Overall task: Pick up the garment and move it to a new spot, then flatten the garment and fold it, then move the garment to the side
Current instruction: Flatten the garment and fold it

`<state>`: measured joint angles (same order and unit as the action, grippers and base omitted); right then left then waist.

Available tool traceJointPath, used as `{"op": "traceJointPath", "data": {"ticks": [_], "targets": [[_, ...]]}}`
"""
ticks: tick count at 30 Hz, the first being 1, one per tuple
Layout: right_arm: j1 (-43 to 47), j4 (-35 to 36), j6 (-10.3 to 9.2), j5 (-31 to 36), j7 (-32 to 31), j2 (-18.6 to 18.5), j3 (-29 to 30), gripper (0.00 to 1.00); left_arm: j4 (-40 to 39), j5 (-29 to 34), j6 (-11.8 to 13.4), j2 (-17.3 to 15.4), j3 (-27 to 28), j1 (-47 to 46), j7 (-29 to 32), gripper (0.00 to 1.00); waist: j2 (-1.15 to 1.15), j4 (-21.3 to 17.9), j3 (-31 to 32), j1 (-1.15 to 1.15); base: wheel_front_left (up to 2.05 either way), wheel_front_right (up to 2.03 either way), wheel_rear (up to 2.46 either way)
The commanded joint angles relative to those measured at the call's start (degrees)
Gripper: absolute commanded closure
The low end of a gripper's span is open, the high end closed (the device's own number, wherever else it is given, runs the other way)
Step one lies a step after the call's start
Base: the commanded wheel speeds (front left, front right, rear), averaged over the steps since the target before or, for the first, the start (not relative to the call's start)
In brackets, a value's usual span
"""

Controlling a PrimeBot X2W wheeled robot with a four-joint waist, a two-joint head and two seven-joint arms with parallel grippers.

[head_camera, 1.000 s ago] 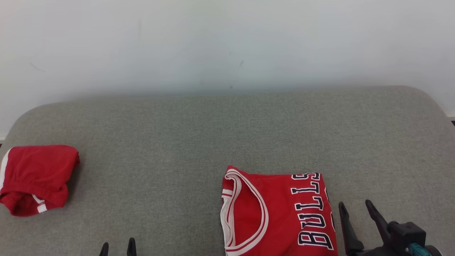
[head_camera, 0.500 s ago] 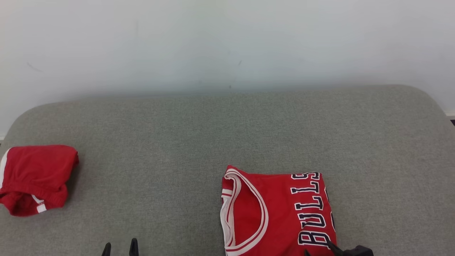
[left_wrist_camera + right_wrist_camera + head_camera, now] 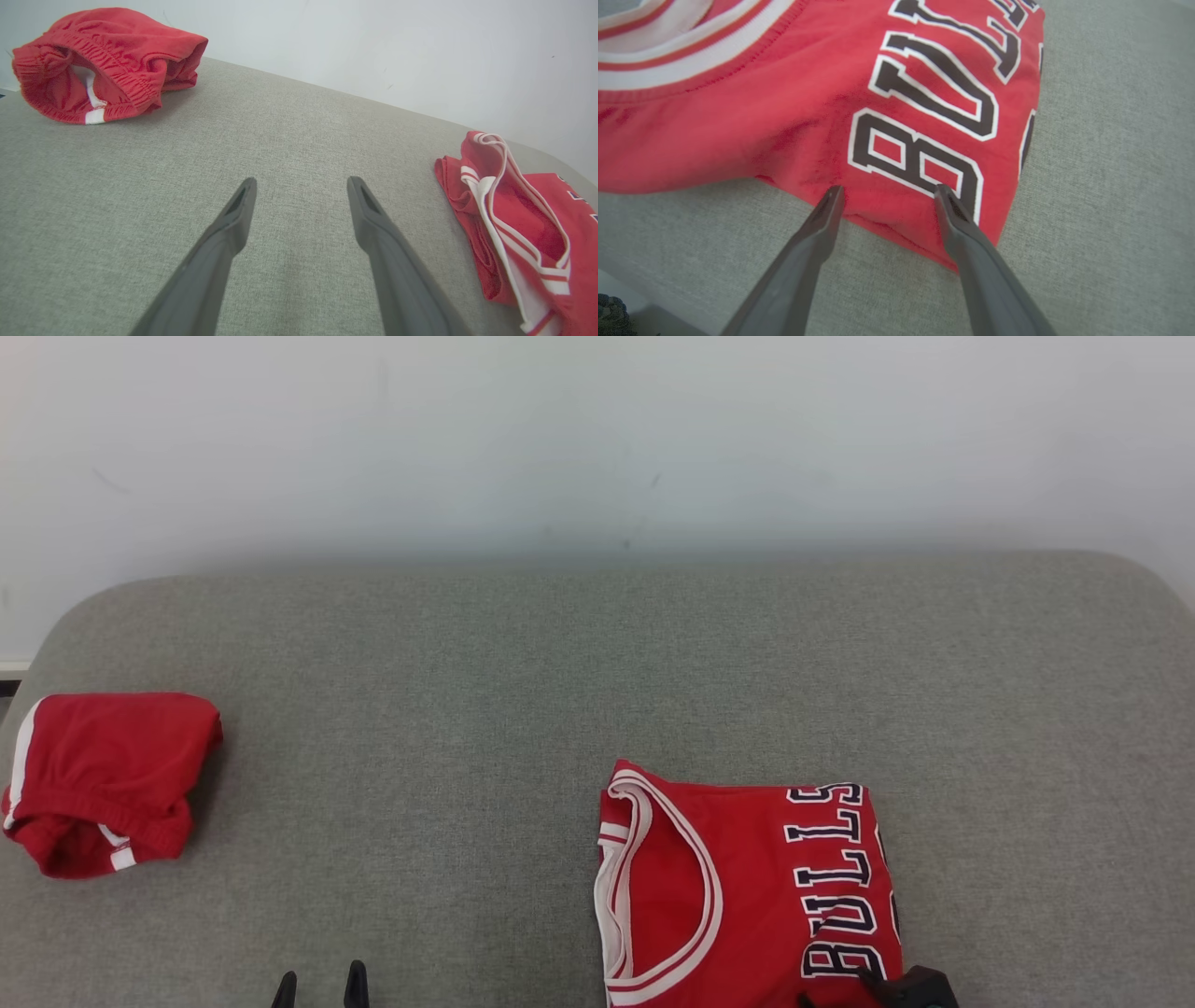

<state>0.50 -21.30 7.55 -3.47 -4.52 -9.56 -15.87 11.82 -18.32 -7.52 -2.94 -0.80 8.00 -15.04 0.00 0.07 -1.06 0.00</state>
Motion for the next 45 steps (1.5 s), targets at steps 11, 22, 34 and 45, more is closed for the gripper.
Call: {"op": "traceJointPath", "data": {"ticks": [11,22,34,45], "targets": [[-1.4,-4.1,-0.15,3.1,0.1,2.2,3.4,0.62,0.6,-0.3,0.1,0.1,-0.1,-1.0,-0.2,0.0,0.0,0.5,-0.8,0.0,0.0,0.0,0.0],[1.2,-3.5,-0.16,3.6,1.4,2.3,6.5,1.0,0.7,0.0,0.1,0.1,0.1,-0.1,-0.2,0.0,0.0,-0.1,-0.2,0.0,0.0,0.0,0.0],[2.8,1.3,-0.16,-0.4,3.4,2.7,5.0,0.0,0.8,0.1,0.1,0.1,-0.3,0.3,-0.2,0.0,0.0,-0.7,0.5,0.0,0.0,0.0,0.0],[0.8,17.2,-0.15,-3.2,-3.7,1.0,0.6,0.0,0.3,0.2,0.1,0.1,0.2,0.4,-0.2,0.0,0.0,-0.7,0.5,0.0,0.0,0.0,0.0]]}}
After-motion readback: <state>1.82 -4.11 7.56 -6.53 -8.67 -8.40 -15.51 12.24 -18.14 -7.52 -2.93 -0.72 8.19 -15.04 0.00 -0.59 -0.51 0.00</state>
